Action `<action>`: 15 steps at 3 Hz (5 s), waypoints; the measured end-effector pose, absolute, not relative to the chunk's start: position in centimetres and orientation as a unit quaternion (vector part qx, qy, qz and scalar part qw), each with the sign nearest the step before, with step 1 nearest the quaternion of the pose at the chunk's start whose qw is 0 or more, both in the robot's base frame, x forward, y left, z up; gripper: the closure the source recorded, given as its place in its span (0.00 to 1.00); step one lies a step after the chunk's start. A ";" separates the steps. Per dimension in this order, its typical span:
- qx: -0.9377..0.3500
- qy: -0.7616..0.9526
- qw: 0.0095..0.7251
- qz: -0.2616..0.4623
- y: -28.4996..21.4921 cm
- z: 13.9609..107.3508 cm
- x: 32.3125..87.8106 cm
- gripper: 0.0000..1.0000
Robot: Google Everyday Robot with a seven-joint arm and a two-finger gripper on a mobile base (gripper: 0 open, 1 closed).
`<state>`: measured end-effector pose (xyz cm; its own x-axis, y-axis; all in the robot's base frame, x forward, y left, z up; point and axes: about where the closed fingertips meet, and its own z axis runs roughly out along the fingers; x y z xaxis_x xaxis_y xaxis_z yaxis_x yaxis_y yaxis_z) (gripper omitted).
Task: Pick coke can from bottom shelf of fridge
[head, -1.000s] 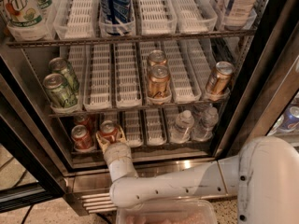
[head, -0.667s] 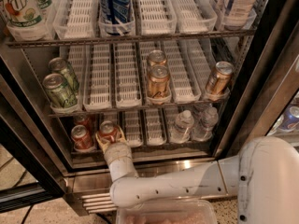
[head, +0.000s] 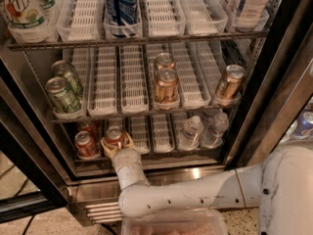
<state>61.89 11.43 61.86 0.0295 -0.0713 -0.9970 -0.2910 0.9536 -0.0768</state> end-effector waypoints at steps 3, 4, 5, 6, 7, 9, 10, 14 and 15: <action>-0.126 0.697 0.700 0.095 10.6 62.8 61.4 1.00; -0.120 0.701 0.695 0.108 10.1 63.4 61.0 1.00; -0.126 0.701 0.694 0.108 10.0 63.8 60.3 1.00; -0.125 0.698 0.696 0.109 9.1 64.9 58.4 1.00; -0.127 0.696 0.697 0.115 9.1 65.2 57.5 1.00; -0.127 0.696 0.697 0.115 9.1 64.8 57.5 1.00; -0.139 0.705 0.681 0.141 8.4 65.5 55.5 1.00; -0.177 0.726 0.617 0.246 6.8 66.7 50.4 1.00; -0.183 0.729 0.609 0.253 6.4 67.1 51.0 1.00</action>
Offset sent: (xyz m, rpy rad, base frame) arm -0.0145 -0.0072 0.0223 0.0308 0.0835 0.1234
